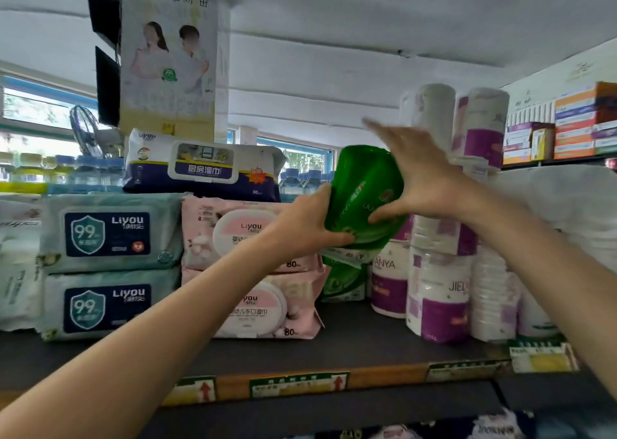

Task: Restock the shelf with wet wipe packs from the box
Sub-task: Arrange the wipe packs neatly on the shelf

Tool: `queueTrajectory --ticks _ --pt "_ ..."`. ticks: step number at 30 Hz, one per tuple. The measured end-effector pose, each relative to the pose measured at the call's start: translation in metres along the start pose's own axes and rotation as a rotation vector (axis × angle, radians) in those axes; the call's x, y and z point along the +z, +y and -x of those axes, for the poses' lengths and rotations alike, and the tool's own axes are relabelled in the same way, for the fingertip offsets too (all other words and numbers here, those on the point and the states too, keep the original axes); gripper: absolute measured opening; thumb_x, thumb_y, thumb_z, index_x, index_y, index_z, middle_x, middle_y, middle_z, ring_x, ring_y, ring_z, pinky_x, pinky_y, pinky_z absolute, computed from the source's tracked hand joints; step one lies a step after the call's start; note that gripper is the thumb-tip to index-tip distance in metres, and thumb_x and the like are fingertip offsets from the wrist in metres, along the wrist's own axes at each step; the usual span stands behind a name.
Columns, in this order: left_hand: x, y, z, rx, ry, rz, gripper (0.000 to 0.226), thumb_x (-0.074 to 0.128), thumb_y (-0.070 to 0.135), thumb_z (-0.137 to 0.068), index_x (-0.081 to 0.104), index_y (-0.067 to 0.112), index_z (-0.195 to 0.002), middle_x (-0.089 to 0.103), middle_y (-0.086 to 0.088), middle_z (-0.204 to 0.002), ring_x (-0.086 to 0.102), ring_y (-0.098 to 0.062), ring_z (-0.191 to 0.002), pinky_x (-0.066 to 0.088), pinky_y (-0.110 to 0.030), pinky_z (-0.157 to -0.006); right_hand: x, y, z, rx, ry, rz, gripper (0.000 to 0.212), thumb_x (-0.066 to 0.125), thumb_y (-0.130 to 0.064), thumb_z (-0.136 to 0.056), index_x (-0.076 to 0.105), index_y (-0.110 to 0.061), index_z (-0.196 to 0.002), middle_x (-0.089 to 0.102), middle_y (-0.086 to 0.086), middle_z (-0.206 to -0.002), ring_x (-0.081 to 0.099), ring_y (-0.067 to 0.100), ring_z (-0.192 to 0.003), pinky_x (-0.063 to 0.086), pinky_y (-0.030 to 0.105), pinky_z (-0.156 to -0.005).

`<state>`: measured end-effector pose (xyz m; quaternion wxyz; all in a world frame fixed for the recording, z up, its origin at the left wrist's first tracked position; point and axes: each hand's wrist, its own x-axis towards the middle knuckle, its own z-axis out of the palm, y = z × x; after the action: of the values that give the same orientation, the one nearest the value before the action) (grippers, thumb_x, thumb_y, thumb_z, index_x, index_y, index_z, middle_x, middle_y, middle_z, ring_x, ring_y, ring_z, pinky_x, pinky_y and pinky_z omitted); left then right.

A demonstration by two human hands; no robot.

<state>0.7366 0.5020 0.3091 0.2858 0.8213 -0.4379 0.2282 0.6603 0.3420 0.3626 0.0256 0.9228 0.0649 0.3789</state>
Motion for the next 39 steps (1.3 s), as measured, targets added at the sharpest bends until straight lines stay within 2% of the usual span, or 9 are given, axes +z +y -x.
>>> queueTrajectory --ticks 2,5,11,13,17,24,30,34,39 --pt "0.011 -0.001 0.003 0.019 -0.043 -0.109 0.058 0.069 0.031 -0.080 0.039 0.009 -0.124 0.057 -0.004 -0.115 0.058 -0.020 -0.102 0.051 -0.032 -0.087 0.003 -0.003 0.000 -0.009 -0.199 -0.115 0.095 0.087 -0.029 -0.058 0.033 -0.026 -0.138 0.052 -0.001 -0.120 0.047 0.013 -0.107 0.040 0.024 -0.090" --pt "0.024 -0.004 0.007 0.017 -0.145 -0.172 0.066 0.069 0.032 -0.079 0.034 0.008 -0.130 0.051 -0.006 -0.126 0.054 -0.021 -0.111 0.048 -0.034 -0.094 0.011 0.000 -0.002 0.019 -0.322 -0.084 0.069 0.087 -0.026 -0.059 0.045 -0.026 -0.113 0.053 -0.006 -0.098 0.054 0.015 -0.095 0.042 0.022 -0.074" --pt "0.008 -0.016 0.009 0.110 0.192 -0.262 0.018 0.054 0.021 -0.089 0.058 0.015 -0.106 0.062 0.001 -0.106 0.054 -0.012 -0.095 0.043 -0.022 -0.082 0.060 0.007 -0.021 0.105 -0.575 0.091 0.069 0.082 -0.034 -0.065 0.045 -0.024 -0.122 0.055 0.000 -0.124 0.052 0.023 -0.115 0.040 0.034 -0.092" --pt "0.011 -0.020 0.012 0.133 0.164 -0.325 0.018 0.051 0.020 -0.090 0.058 0.016 -0.105 0.061 0.001 -0.108 0.049 -0.014 -0.100 0.039 -0.024 -0.088 0.087 0.007 -0.025 0.091 -0.647 0.206 0.076 0.076 -0.039 -0.070 0.038 -0.024 -0.134 0.048 0.004 -0.136 0.044 0.026 -0.126 0.033 0.041 -0.104" --pt "0.014 -0.027 0.017 0.157 0.098 -0.410 0.023 0.049 0.021 -0.090 0.057 0.019 -0.111 0.052 0.004 -0.131 0.043 -0.016 -0.118 0.033 -0.031 -0.103 0.120 0.001 -0.024 -0.057 -0.428 0.504 0.068 0.058 -0.024 -0.088 0.022 -0.016 -0.145 0.026 0.013 -0.149 0.019 0.032 -0.140 0.011 0.051 -0.115" --pt "0.012 -0.026 0.027 0.116 0.074 -0.335 0.023 0.052 0.019 -0.087 0.059 0.018 -0.109 0.054 0.000 -0.128 0.045 -0.021 -0.118 0.033 -0.034 -0.101 0.094 0.003 0.012 -0.081 -0.322 0.562 0.065 0.056 -0.007 -0.085 0.026 -0.012 -0.143 0.019 0.016 -0.151 0.011 0.033 -0.142 0.008 0.043 -0.118" --pt "0.010 0.002 0.045 0.195 0.045 -0.235 0.028 0.055 0.024 -0.087 0.055 0.018 -0.114 0.055 -0.002 -0.124 0.045 -0.022 -0.122 0.033 -0.042 -0.106 0.046 -0.013 0.066 0.086 -0.358 0.512 0.052 0.053 -0.009 -0.087 0.039 -0.013 -0.137 0.023 0.014 -0.149 0.014 0.031 -0.141 0.018 0.042 -0.117" --pt "0.016 0.041 0.080 0.328 0.029 -0.027 0.022 0.055 0.019 -0.085 0.058 0.014 -0.107 0.060 -0.004 -0.113 0.053 -0.024 -0.108 0.042 -0.042 -0.095 -0.001 -0.034 0.131 0.319 -0.380 0.435 0.040 0.052 -0.014 -0.089 0.049 -0.013 -0.129 0.036 0.013 -0.139 0.026 0.030 -0.133 0.026 0.040 -0.111" --pt "0.060 0.106 0.167 0.545 -0.318 0.128 0.034 0.056 0.019 -0.085 0.050 0.010 -0.117 0.057 -0.010 -0.119 0.054 -0.030 -0.109 0.045 -0.043 -0.092 -0.046 -0.094 0.275 0.653 -0.766 0.339 0.037 0.045 -0.037 -0.096 0.053 -0.013 -0.123 0.051 0.008 -0.116 0.047 0.028 -0.115 0.039 0.032 -0.087"
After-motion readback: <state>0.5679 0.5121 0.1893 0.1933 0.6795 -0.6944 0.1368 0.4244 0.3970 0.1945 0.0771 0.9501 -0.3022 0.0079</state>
